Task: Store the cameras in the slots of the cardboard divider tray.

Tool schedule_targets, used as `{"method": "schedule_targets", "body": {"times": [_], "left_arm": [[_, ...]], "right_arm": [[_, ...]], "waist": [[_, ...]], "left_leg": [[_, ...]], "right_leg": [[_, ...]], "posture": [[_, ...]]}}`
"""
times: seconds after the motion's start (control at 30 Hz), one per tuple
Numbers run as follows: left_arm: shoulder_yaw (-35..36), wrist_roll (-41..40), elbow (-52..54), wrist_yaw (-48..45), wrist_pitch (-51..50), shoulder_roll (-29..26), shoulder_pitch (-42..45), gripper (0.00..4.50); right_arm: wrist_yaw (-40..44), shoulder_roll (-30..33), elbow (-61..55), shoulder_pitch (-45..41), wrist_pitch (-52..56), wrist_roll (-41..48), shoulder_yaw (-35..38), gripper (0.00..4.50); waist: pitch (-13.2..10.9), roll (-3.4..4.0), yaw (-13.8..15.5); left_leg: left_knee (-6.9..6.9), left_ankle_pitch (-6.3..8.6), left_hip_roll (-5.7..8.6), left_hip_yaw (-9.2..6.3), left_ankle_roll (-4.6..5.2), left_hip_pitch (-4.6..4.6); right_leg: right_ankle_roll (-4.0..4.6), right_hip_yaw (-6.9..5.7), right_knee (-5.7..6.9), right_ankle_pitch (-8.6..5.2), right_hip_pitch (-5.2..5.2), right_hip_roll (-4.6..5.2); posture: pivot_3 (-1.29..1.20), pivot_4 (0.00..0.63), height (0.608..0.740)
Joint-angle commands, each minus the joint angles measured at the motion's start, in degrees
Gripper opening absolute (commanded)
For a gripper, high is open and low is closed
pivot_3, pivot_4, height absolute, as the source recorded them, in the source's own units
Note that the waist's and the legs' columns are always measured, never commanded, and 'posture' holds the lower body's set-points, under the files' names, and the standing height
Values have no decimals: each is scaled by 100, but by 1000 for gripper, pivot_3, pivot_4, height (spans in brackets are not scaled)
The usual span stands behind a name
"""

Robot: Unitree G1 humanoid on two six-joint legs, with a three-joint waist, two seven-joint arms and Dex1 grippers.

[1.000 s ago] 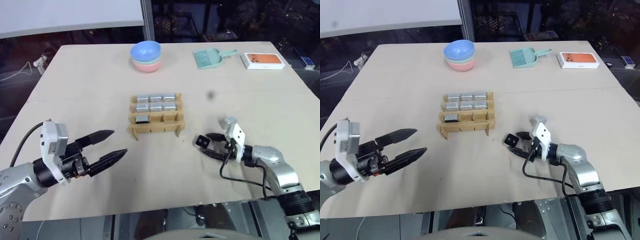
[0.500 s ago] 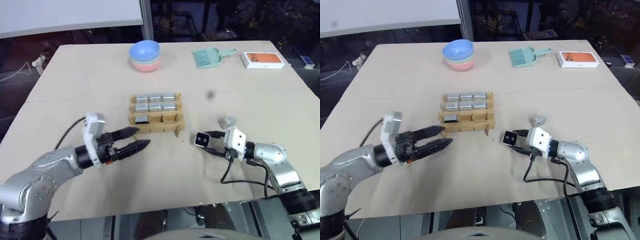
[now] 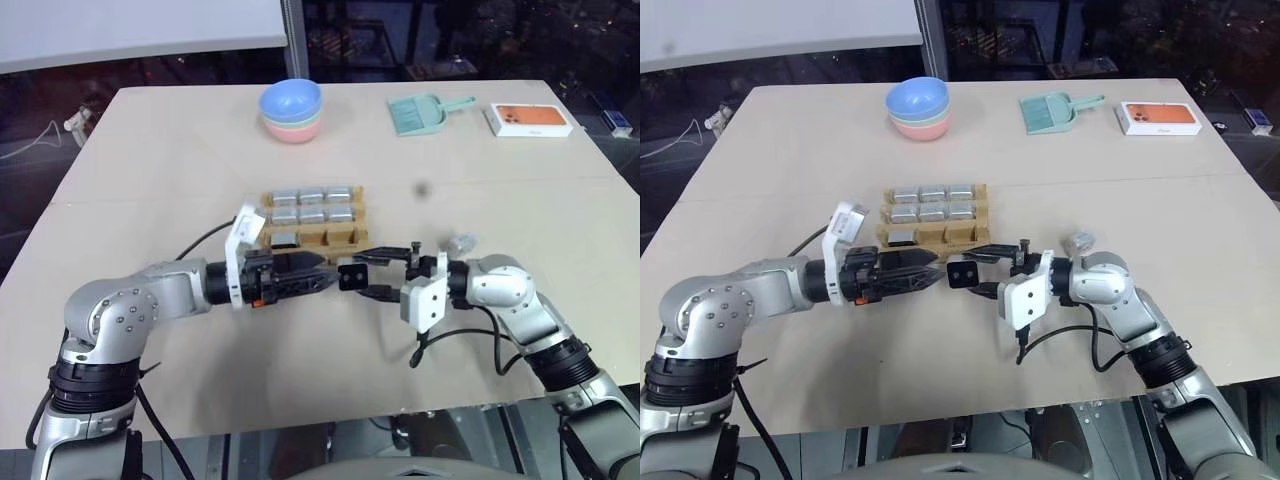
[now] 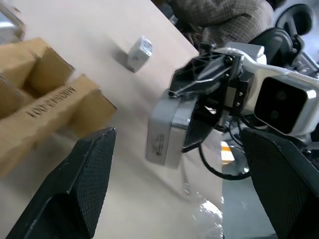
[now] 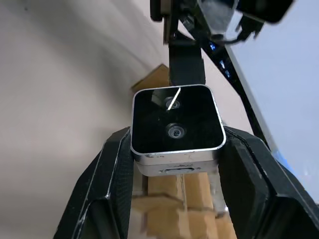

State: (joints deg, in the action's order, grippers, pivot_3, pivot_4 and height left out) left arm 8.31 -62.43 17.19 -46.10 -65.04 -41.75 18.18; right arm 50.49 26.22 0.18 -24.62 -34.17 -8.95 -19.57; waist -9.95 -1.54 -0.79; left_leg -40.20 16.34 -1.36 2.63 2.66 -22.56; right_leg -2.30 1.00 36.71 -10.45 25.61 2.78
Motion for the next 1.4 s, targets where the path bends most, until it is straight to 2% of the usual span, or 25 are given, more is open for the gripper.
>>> {"method": "schedule_targets", "body": {"times": [0.03,0.57,0.67,0.83,0.93,1.1,1.17,1.2,1.23,1.27,1.4], "left_arm": [[-3,-75,82,-54,1,23,73,4105],[-30,96,98,-17,204,268,83,4105],[-20,113,115,-12,244,301,92,3298],[-29,196,119,23,325,350,97,819],[-27,210,130,9,321,353,88,739],[-16,181,117,29,325,404,166,739],[-32,249,117,-1,407,416,191,739],[-38,299,129,-34,478,414,198,739],[-38,413,156,-88,647,412,202,739],[-23,543,164,-131,849,418,218,739],[-197,1529,-123,-408,1906,242,507,739]], "right_arm": [[-177,-46,-274,-180,-110,25,-7,1896],[-227,-117,-312,-265,-57,166,-197,1896],[-231,-127,-290,-259,-44,163,-212,1896],[-234,-136,-298,-245,1,164,-225,1896],[-200,-124,-328,-210,119,217,-247,1896],[105,-25,-677,3,1045,682,-277,1896],[122,-16,-802,94,1302,873,-200,2933],[69,-33,-836,132,1362,948,-128,3163],[104,11,-926,213,1608,1121,-55,3831],[182,88,-1044,321,1809,1328,9,4127],[257,327,-1593,1023,2664,2394,474,4127]], "waist": [[0,0,0],[0,0,1],[0,0,1],[0,0,1],[0,0,0],[0,0,8],[0,0,12],[0,-1,13],[0,0,11],[-1,0,13],[0,-3,62]], "left_leg": [[0,0,0,0,0,0],[0,0,1,-2,1,1],[0,0,1,-1,1,1],[0,0,1,-1,1,1],[0,0,1,-2,1,1],[0,1,1,-3,1,1],[0,1,1,-4,2,0],[0,1,1,-4,2,0],[0,1,2,-5,2,-1],[0,1,2,-5,2,-1],[0,1,4,-7,2,-4]], "right_leg": [[0,0,0,0,0,0],[1,-1,1,0,-1,1],[1,-1,1,0,-1,1],[1,-1,1,0,-1,1],[1,-1,1,0,-1,1],[1,-2,1,0,-1,1],[1,-3,1,0,-1,3],[1,-2,0,0,-2,3],[1,-4,0,0,-2,3],[1,-4,0,0,-2,3],[1,-6,-2,0,-2,4]], "posture": [[0,150,740],[0,150,740],[0,150,740],[0,150,740],[0,150,740],[0,150,740],[0,150,740],[0,150,740],[0,150,740],[0,150,740],[0,150,740]]}}
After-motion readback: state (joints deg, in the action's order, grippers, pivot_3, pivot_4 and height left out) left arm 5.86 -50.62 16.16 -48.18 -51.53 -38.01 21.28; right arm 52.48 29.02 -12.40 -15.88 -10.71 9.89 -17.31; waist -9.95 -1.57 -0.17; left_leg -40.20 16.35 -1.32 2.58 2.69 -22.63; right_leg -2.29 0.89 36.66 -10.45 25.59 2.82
